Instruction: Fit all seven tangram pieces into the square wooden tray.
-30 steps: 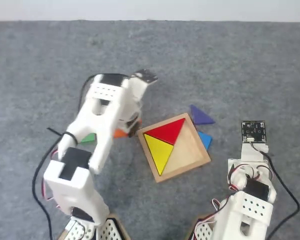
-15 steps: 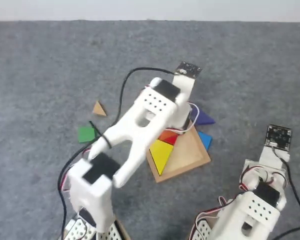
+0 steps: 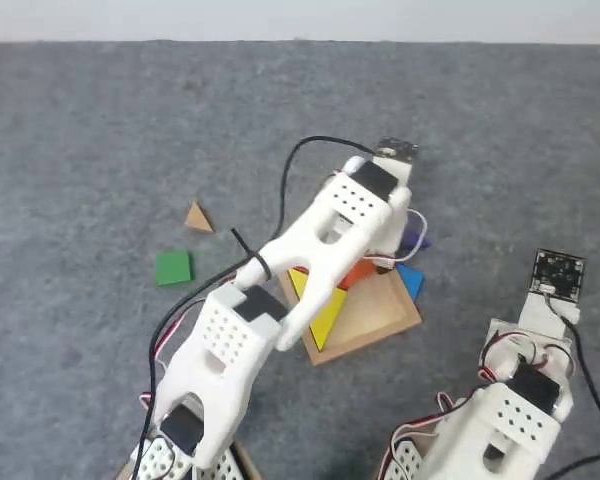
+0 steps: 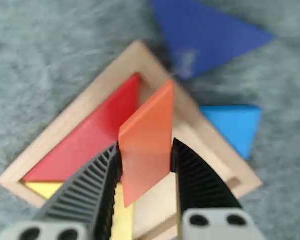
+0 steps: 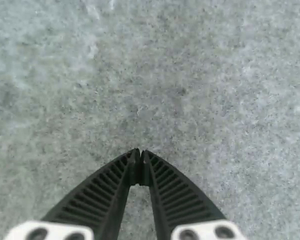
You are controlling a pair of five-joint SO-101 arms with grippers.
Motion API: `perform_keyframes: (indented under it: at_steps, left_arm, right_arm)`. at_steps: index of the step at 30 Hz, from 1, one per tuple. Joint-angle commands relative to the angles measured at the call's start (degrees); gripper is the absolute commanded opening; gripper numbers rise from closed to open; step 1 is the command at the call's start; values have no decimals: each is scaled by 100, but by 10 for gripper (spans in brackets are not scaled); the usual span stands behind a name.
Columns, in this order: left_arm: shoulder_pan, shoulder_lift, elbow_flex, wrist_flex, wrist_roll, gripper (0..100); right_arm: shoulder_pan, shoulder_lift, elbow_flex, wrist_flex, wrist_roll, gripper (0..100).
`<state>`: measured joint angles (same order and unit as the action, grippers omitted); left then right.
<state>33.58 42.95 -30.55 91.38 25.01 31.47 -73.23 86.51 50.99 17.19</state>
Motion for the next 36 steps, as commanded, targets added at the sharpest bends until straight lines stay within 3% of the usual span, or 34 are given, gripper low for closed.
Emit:
perform_keyframes:
  at_steps: [1, 5, 14, 19, 28, 32, 36]
  left_arm:
    - [167, -97, -321, 105, 70, 140]
    - [123, -62, -286, 141, 70, 199]
    - [-44, -132, -400, 484, -18, 207]
    - [-589, -519, -989, 932, -536, 206]
    - [-2470, -1451, -743, 932, -1829, 203]
    - [-2593, -1495, -4, 888, -2338, 203]
    - [-2321, -1503, 497, 299, -2646, 203]
  right_arm:
    - [66, -84, -299, -127, -70, 20]
    - [-101, -84, -290, -92, -70, 20]
    - [-171, -84, -255, -92, -62, 20]
    - [-180, -84, -211, -127, -35, 20]
    - [-470, -75, -193, -92, -18, 20]
    - [-620, -48, -193, -92, -18, 20]
    - [-611, -40, -185, -92, -18, 20]
